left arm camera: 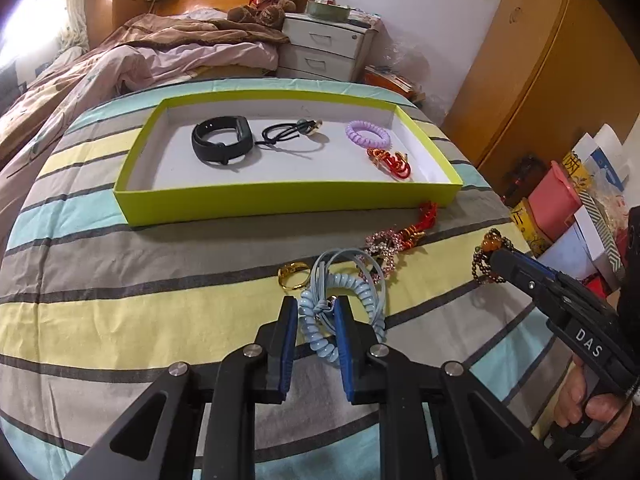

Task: Organize jewelry
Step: 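Lift the blue coil cord with the left tool while the right tool grips a bracelet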

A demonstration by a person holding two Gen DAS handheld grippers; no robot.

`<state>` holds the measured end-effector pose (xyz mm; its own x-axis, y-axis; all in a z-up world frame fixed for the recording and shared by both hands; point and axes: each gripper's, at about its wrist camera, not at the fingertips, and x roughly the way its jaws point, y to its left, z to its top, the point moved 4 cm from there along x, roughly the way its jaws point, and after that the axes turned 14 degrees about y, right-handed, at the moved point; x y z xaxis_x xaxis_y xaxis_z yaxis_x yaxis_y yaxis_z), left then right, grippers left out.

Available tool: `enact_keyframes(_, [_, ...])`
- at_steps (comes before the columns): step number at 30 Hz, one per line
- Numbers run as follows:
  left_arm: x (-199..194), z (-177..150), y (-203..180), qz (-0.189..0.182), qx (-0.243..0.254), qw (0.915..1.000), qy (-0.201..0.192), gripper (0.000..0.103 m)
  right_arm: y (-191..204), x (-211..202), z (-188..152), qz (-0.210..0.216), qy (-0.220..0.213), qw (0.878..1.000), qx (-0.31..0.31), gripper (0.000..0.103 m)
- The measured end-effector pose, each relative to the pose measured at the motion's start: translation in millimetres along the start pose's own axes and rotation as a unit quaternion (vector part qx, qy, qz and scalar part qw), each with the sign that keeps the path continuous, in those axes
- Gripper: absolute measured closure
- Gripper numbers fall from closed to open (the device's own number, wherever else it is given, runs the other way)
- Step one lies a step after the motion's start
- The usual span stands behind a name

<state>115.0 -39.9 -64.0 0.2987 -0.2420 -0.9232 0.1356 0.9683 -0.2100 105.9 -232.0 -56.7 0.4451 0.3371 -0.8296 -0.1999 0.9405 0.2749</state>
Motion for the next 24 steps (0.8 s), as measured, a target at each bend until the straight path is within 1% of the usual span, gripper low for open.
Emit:
enact_keyframes(5, [4,6,0,0.001,-0.007,1.0,0.003,0.084,0,0,0,0.0,0.0,1.0,0.0,0.084])
enact_keyframes(11, [0,9,-3,0.022,0.011,0.9996,-0.01,0.084,0,2,0,0.0,0.001,1.0,0.001,0.084])
enact_keyframes(15, [6,12,0,0.032,0.013,0.9994,0.002,0.084,1,5,0,0.0,0.003,1.0,0.001,0.084])
enact_keyframes(18, [8,10,-4,0.055,0.03,0.998,0.005,0.084,1,5,0,0.0,0.004,1.0,0.001,0.084])
enact_keyframes(20, [3,5,-7,0.06,0.043,0.9973,-0.005,0.084,2,6,-1,-0.001,0.005,1.0,0.001,0.084])
enact_keyframes(21, [3,3,-7,0.061,0.045,0.9971,-0.002,0.084,2,6,0,0.0,0.006,1.0,0.001,0.084])
enact_keyframes(22, [4,1,-6,0.058,0.045,0.9973,0.002,0.086,3,7,-1,0.0,0.006,1.0,0.0,0.084])
enact_keyframes(23, [6,-2,-4,0.047,0.042,0.998,0.01,0.091,3,8,-1,0.0,0.006,1.0,-0.001,0.084])
enact_keyframes(24, [5,-4,-3,0.043,0.041,0.9982,0.009,0.091,3,8,-1,0.0,0.006,1.0,-0.002,0.084])
